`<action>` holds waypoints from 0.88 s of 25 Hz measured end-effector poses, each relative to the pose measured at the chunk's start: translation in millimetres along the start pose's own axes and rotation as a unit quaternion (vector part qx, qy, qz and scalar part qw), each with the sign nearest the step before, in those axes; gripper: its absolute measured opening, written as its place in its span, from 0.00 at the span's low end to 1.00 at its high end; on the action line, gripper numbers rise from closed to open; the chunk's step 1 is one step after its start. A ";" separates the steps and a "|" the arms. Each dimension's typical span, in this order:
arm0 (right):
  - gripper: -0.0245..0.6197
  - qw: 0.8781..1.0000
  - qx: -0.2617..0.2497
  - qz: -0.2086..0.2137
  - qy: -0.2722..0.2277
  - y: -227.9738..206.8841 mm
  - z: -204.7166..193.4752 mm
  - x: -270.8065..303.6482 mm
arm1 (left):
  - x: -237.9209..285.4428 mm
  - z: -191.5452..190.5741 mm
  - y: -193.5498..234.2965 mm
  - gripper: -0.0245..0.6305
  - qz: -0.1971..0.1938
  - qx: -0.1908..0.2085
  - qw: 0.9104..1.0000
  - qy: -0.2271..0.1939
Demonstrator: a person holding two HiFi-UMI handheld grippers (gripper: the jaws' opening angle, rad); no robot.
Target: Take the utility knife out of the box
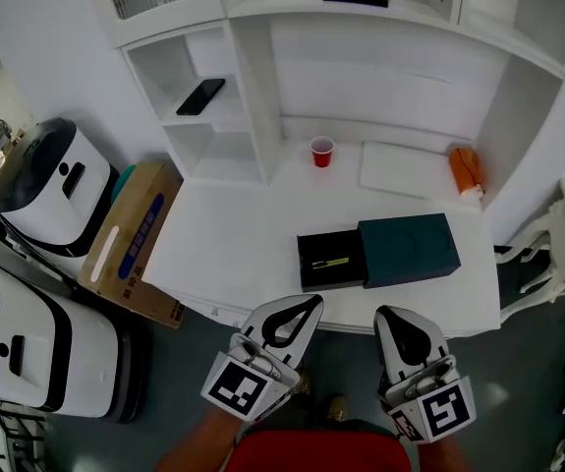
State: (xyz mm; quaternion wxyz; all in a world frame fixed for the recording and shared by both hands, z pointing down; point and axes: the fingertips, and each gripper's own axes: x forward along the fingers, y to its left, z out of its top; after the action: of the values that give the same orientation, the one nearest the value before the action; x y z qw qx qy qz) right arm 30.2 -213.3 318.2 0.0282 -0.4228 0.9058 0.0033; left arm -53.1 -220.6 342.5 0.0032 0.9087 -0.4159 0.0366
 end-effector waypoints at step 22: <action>0.04 0.999 0.008 -0.029 0.017 -47.5 -13.5 42.4 | 111.7 -108.9 62.4 0.25 -0.196 0.187 0.926 0.264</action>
State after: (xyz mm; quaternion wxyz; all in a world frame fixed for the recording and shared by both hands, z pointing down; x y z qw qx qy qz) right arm 38.7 -276.7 330.2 0.0167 -0.4483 0.8937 -0.0118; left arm -34.5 -341.9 457.3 -0.0496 0.9136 -0.1997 0.3508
